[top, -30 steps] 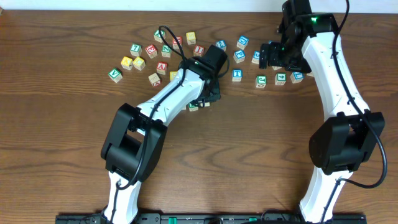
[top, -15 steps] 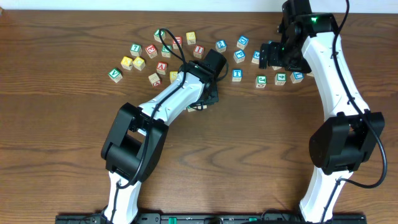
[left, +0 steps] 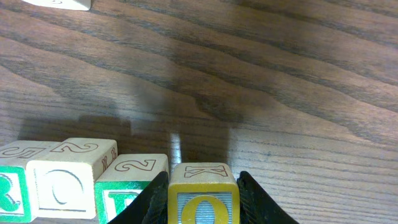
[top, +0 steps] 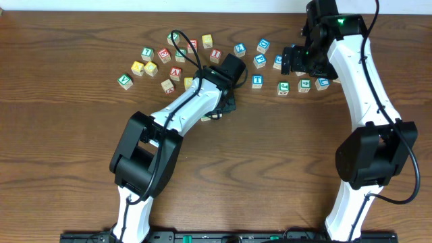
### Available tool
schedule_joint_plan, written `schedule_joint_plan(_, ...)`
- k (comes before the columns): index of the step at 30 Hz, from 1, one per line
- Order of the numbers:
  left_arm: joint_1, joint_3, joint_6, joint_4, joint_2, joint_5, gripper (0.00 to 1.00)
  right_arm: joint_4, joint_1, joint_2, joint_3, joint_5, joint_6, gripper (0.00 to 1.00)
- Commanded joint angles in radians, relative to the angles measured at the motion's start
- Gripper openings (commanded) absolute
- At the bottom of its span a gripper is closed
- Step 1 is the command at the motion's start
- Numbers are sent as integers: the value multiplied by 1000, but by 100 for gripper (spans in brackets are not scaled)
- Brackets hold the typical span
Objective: Spell out ROBOT
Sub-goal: 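Set the O block beside B and hold it in place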
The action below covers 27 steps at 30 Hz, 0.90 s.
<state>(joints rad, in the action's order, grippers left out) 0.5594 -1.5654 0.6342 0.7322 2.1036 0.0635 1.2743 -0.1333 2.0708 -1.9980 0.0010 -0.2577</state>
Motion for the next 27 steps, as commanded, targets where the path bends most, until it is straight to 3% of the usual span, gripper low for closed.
schedule_joint_plan(1, 3, 27, 45, 5, -12, 27, 31, 1, -5, -15, -2, 16, 5, 99)
schedule_joint_plan(21, 3, 68, 44, -38, -13, 27, 32, 1, -5, -15, -3, 16, 4, 99)
schedule_joint_plan(24, 3, 68, 44, -38, -13, 27, 43, 1, -5, -15, -3, 16, 4, 99)
schedule_joint_plan(27, 3, 68, 44, -38, -13, 27, 44, 1, -5, -15, -3, 16, 4, 99)
